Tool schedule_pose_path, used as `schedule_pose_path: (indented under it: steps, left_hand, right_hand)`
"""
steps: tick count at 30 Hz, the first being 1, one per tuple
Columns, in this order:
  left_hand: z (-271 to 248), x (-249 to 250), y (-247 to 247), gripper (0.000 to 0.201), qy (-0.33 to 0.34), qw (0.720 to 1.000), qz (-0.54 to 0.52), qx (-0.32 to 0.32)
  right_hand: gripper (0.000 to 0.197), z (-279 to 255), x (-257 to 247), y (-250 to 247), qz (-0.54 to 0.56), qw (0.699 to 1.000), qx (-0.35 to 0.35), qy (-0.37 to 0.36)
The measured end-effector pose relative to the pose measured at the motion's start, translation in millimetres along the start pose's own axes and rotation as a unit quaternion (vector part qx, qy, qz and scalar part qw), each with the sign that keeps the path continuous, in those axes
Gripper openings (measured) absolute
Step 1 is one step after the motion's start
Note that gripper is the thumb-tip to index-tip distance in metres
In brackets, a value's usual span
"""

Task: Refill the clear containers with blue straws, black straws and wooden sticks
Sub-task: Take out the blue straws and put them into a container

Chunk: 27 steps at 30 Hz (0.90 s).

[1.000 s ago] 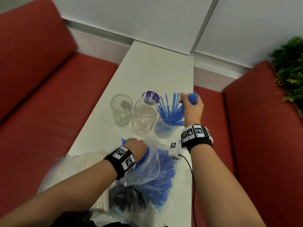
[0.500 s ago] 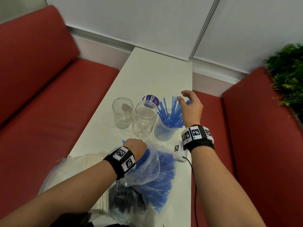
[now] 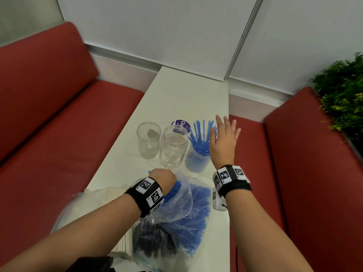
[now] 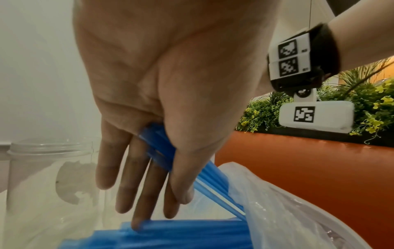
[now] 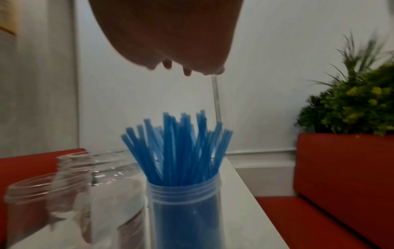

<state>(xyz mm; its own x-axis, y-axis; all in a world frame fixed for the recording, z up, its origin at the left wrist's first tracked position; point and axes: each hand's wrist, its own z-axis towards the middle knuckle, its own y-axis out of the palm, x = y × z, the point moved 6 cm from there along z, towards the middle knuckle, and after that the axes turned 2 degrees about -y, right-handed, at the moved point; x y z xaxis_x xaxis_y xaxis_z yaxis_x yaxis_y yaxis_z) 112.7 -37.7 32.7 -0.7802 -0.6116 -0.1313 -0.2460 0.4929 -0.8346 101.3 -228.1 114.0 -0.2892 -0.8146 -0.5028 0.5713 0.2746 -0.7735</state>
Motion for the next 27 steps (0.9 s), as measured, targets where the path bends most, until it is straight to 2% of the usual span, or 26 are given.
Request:
schedule_pose_path:
  steps: [1,2,3,4,6,7,8,9,10,12,15,16,17,19,20,23,24,25,27]
  left_hand:
    - [-1.5,-1.2,-2.0,0.028,-0.006,1.000,0.001,-0.008]
    - [-3.4,-2.8,-5.0,0.028,-0.009,1.000,0.002,-0.009]
    - [-5.7,-4.6,-9.9,0.029,-0.013,1.000,0.005,-0.005]
    - [-8.2,-6.8,-15.9,0.029,-0.016,1.000,0.009,0.000]
    - [-14.7,-12.3,-29.4,0.030,-0.025,0.999,0.021,-0.014]
    - [-18.8,-15.5,-37.1,0.031,-0.028,0.999,0.024,-0.028]
    - [-23.6,-18.7,-45.3,0.032,-0.030,0.998,0.022,-0.041]
    - [-30.0,-21.4,-54.6,0.033,-0.030,0.998,0.022,-0.050]
    - [-37.6,-24.5,-65.2,0.032,-0.029,0.998,0.028,-0.049]
    - [-51.1,-27.1,-86.8,0.026,-0.020,0.998,0.045,-0.025]
    - [-68.9,-31.2,-122.7,0.012,-0.004,0.997,0.050,0.057]
    - [-73.4,-32.2,-137.6,0.013,0.013,0.993,0.032,0.109]
    - [-76.2,-33.5,-152.1,0.023,0.037,0.985,0.006,0.170]
    - [-82.0,-33.2,-174.2,0.040,0.094,0.949,-0.080,0.290]
    - [-84.1,-32.1,-179.0,0.044,0.116,0.930,-0.116,0.328]
    - [-80.5,-25.3,-173.5,0.047,0.179,0.893,-0.240,0.335]
    - [-81.8,-26.2,-173.3,0.044,0.209,0.856,-0.328,0.342]
    - [-83.3,-33.0,-175.7,0.039,0.226,0.795,-0.423,0.370]
    - [-83.0,-60.8,-176.9,0.032,0.198,0.651,-0.587,0.438]
  right_hand:
    - [0.043,-7.3,-11.7,-6.2,0.082,0.995,0.037,-0.034]
    - [0.042,-15.2,-21.6,-5.5,0.151,0.987,0.030,-0.051]
    - [0.045,-24.3,-30.3,1.4,0.204,0.977,-0.023,-0.049]
    - [0.050,-34.7,-38.4,13.8,0.244,0.963,-0.110,-0.034]
    - [0.061,-63.2,-52.3,43.9,0.268,0.910,-0.316,-0.002]
    - [0.067,-77.0,-56.1,57.0,0.255,0.881,-0.398,0.008]
    - [0.070,-87.6,-58.9,66.7,0.234,0.864,-0.445,0.003]
    - [0.066,-95.7,-61.1,73.6,0.213,0.862,-0.460,-0.009]
    - [0.052,-99.8,-63.1,78.9,0.194,0.873,-0.446,-0.023]
    - [0.016,-104.6,-64.4,83.6,0.181,0.897,-0.402,0.001]
    - [0.035,-107.6,-71.3,82.3,0.293,0.889,-0.343,0.082]
    - [0.033,-104.9,-74.2,78.5,0.336,0.883,-0.312,0.096]
    - [0.030,-100.3,-78.5,72.0,0.361,0.882,-0.283,0.107]
    - [0.033,-90.7,-86.0,61.1,0.376,0.886,-0.246,0.114]
    - [0.035,-85.5,-89.4,56.7,0.382,0.887,-0.236,0.110]
    - [0.037,-70.6,-101.5,43.3,0.329,0.909,-0.239,0.093]
    - [0.037,-67.8,-102.9,37.3,0.347,0.904,-0.231,0.098]
    - [0.035,-65.0,-103.6,31.3,0.387,0.891,-0.213,0.106]
    - [0.032,-56.1,-104.0,12.2,0.445,0.872,-0.173,0.104]
